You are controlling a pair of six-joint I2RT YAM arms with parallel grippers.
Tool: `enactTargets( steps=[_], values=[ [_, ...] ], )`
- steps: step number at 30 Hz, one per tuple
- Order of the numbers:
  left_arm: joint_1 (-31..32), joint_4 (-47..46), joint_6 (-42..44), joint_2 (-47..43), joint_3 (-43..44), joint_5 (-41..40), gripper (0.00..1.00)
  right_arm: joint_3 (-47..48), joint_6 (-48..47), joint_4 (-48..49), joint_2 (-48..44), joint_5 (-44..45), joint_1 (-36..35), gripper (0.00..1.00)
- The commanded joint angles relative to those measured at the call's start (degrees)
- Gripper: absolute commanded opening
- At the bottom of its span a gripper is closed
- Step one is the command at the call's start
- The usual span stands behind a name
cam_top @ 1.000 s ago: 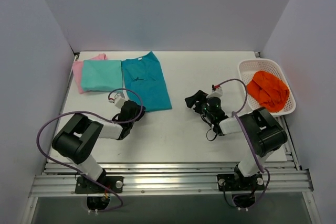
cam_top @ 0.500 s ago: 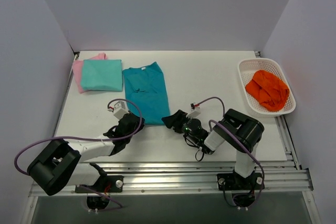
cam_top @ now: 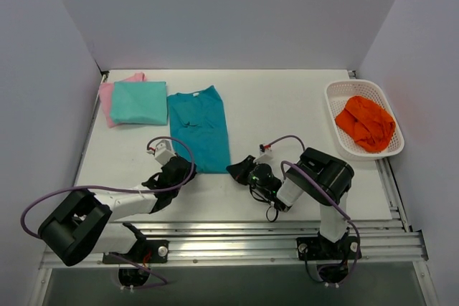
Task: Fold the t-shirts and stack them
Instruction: Grab one side of the 2/3 rectangular tshirt with both arms
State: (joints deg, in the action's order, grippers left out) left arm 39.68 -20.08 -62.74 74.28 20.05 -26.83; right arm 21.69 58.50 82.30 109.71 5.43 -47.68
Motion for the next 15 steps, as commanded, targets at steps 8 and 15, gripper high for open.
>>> enactTargets(
  steps=[8,15],
  values=[
    [0.6,-2.0,2.8,2.4,1.0,3.3,0.02,-8.0,0.0,3.0,-6.8,8.1,-2.1,0.00],
    [2.4,-3.1,1.2,-2.4,-4.9,3.6,0.02,-7.3,8.4,-38.3,-29.0,36.3,-19.7,0.00]
  ],
)
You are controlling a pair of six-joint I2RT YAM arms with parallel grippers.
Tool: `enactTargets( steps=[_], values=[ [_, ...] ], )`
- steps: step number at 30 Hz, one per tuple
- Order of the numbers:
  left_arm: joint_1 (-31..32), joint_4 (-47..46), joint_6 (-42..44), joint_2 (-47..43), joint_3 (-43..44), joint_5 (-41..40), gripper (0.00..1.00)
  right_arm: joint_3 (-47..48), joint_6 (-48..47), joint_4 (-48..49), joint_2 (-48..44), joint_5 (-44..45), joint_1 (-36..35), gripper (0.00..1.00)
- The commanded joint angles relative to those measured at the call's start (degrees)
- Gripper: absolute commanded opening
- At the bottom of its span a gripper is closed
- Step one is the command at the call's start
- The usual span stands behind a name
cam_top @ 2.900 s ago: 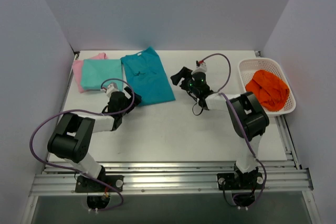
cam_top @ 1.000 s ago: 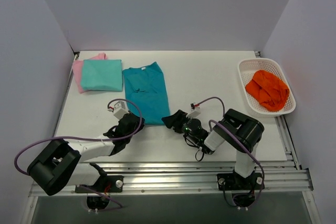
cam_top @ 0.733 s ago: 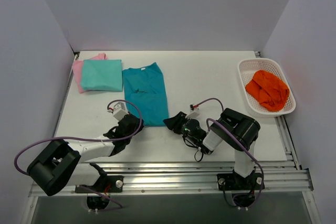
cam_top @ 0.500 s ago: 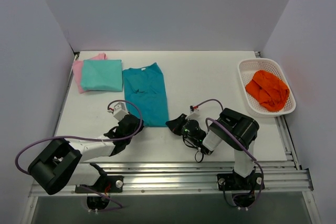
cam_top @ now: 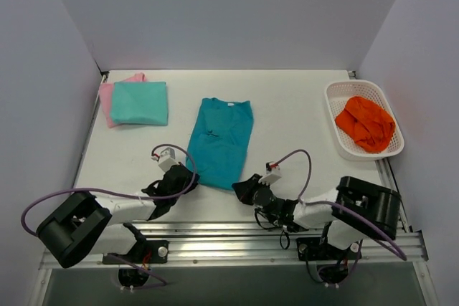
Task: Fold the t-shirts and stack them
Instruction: Grab one side of the 2/3 rectangular tshirt with both arms
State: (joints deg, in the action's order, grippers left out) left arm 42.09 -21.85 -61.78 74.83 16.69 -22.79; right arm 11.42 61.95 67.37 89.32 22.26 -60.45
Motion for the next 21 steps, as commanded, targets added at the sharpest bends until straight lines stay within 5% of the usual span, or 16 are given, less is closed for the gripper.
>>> enactTargets(
  steps=[1,3,11,21],
  values=[
    [0.4,-0.9,0.0,-3.8,-1.8,-0.2,0.02,4.2,5.9,-27.5,-10.5,21.8,-9.1,0.00],
    [0.9,1.5,-0.3,-7.2,-2.3,0.7,0.02,7.4,9.0,-37.7,-14.2,26.4,-13.1,0.00],
    [3.4,15.8,2.3,-20.6,4.1,0.3,0.02,15.8,11.2,-52.9,-17.3,32.4,-16.2,0.00],
    [3.3,19.4,6.6,-18.1,13.9,-0.3,0.03,24.7,10.5,-64.9,-17.8,38.0,-15.1,0.00]
  ],
)
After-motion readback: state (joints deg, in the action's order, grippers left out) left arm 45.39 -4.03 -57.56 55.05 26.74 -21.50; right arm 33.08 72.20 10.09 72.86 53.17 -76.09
